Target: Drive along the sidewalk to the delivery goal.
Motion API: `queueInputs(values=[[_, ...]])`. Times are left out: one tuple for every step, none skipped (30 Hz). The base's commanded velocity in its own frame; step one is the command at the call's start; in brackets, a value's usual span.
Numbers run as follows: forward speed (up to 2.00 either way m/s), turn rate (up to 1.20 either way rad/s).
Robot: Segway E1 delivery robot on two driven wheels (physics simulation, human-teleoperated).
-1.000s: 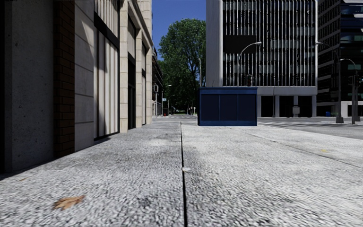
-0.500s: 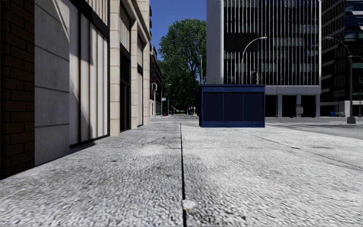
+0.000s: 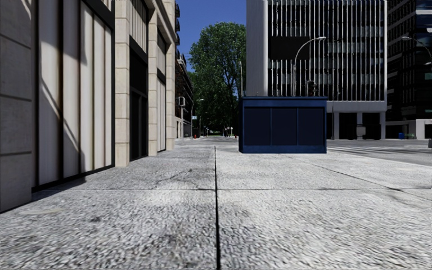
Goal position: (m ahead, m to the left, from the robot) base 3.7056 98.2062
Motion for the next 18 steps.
queueInputs(values=[[2.0,0.0],[2.0,0.0],[2.0,0.0],[2.0,0.0],[2.0,0.0],[2.0,0.0],[2.0,0.0],[2.0,0.0],[2.0,0.0],[2.0,0.0],[2.0,0.0],[2.0,0.0],[2.0,0.0],[2.0,0.0],[2.0,0.0],[2.0,0.0],[2.0,0.0],[2.0,0.0]])
